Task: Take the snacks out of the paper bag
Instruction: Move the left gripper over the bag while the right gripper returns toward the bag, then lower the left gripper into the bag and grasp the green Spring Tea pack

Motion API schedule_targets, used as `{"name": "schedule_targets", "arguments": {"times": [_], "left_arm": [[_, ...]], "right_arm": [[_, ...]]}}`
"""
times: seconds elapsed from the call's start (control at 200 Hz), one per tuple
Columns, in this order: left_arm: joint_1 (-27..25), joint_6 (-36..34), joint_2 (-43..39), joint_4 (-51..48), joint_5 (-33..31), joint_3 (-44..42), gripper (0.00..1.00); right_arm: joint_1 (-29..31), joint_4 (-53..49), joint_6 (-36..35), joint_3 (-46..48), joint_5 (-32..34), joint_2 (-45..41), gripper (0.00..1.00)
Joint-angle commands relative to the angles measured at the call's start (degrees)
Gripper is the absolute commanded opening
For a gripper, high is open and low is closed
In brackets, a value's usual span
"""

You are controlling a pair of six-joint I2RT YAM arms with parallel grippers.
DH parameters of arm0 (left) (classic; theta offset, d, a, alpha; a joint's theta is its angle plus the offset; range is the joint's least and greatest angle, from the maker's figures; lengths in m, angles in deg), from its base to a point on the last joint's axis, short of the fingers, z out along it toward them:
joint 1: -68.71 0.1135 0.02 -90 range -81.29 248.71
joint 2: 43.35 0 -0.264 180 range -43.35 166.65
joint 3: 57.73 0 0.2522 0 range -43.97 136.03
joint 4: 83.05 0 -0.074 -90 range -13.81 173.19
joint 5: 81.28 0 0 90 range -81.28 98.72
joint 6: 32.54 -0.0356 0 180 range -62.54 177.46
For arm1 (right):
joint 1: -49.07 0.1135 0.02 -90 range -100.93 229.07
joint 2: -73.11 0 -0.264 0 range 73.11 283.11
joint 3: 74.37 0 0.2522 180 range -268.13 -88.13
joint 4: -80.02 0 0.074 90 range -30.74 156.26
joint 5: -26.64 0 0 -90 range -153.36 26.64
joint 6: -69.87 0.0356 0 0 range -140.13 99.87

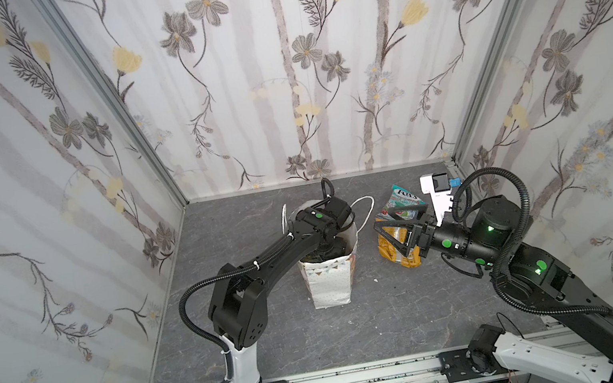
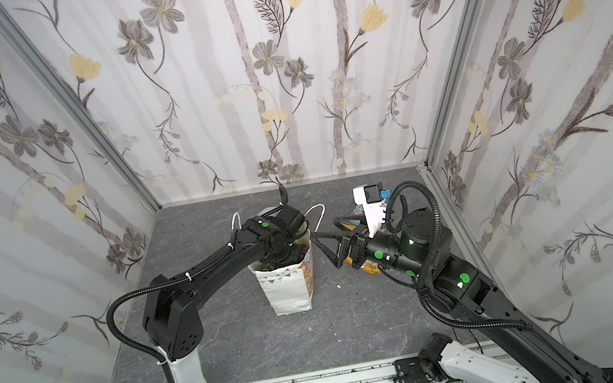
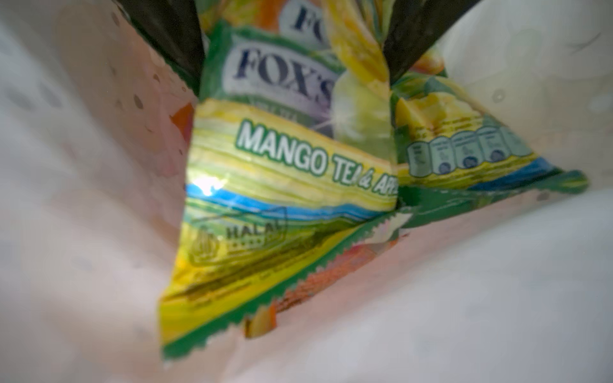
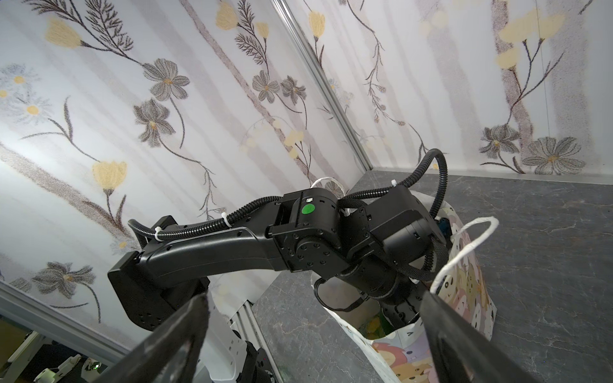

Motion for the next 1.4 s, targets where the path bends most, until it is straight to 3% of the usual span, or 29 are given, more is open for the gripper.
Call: {"name": "schedule_targets", "arguments": {"times": [0.0,0.215,0.44,0.54,1.394], "left_arm": [[0.0,2.2,-0.2,0.1,3.6,-1.1,0.62],[0.0,1.6,-2.0,-0.4,3.3,-0.1,0.26],[0.0,1.5,-4.2,-1.1,3.2,0.8,0.03],[0.0,1.3,-4.9,-1.4,3.3,1.4,0.00],[0.0,-0.8,-9.5,-4.8,2.5,8.5,0.00]], "right_arm": [[0.1,1.9,0.4,-0.2,0.9,0.2,0.99],[0.1,1.9,0.6,-0.2,1.2,0.1,0.99],[0.1,1.7,0.6,0.0,1.7,-0.4,1.00],[0.1,1.8,0.7,0.1,1.9,-0.5,0.99],[0.1,1.3,1.0,0.3,3.0,-0.9,0.99]]}}
